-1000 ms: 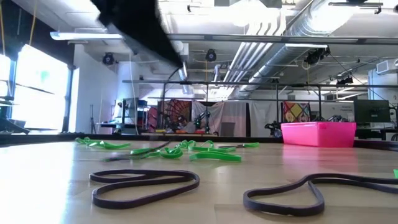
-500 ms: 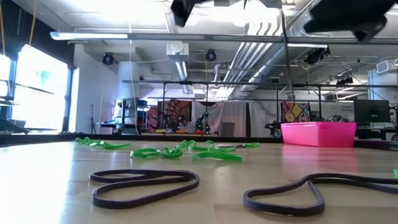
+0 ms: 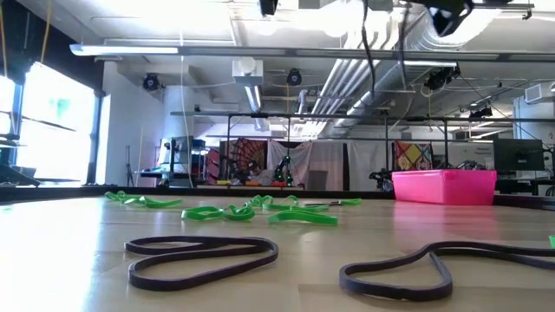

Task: Sort rubber bands into baskets
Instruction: Put the purple rubber band into the yellow bin

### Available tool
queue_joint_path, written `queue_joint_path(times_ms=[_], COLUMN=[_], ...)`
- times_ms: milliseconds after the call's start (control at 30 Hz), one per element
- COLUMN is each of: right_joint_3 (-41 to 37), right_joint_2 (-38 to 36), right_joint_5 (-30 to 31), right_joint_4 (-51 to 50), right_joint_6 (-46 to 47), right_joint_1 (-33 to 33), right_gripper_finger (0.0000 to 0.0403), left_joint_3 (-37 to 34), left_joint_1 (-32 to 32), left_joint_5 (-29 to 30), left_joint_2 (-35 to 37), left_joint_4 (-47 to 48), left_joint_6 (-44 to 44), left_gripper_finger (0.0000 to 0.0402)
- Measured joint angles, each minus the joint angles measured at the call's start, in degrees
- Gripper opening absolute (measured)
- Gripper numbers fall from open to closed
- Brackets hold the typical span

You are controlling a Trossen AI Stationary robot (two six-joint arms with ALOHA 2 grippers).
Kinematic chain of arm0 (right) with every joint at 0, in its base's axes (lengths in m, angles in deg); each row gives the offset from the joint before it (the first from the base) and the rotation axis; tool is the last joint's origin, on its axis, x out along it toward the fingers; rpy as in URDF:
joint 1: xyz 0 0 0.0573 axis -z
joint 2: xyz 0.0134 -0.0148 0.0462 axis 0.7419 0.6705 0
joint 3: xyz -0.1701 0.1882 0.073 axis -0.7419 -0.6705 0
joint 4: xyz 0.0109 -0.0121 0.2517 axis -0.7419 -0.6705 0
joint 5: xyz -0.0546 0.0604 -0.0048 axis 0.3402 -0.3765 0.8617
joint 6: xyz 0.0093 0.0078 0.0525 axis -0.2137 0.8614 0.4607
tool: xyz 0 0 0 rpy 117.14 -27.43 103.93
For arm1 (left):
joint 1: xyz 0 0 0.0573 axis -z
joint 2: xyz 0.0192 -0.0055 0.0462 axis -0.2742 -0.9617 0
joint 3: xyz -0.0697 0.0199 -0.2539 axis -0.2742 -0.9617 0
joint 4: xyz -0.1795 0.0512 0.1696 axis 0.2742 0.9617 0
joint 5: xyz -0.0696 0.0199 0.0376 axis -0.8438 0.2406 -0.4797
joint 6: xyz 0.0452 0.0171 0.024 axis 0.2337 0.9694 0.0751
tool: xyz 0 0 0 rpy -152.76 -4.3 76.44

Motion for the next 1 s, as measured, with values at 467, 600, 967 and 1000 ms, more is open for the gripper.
queue_joint_path(times_ms=[467, 600, 967, 1000], right_joint_3=[0.0, 0.61, 13.17, 14.69], right_joint_2=[0.02, -0.07, -0.48, -0.48], right_joint_5=[-0.13, -0.05, 5.08, 5.09], right_joint_4=[1.4, -0.91, -27.9, -31.88], right_joint_6=[0.19, 1.69, 14.08, 15.66], right_joint_1=[2.33, 0.74, -6.75, -7.82], right_gripper_finger=[0.0014, 0.0013, 0.0001, 0.0001], left_joint_3=[-0.02, -0.02, -0.02, -0.02], left_joint_1=[0.0, 0.34, 0.52, 0.54], left_joint_5=[1.12, 3.56, 3.8, 3.8], left_joint_2=[-0.94, -0.94, -0.94, -0.94], left_joint_4=[-2.83, -2.82, -2.87, -2.87], left_joint_6=[2.05, 3.6, 4.03, 4.06], left_gripper_finger=[0.0005, 0.0029, 0.0117, 0.0122])
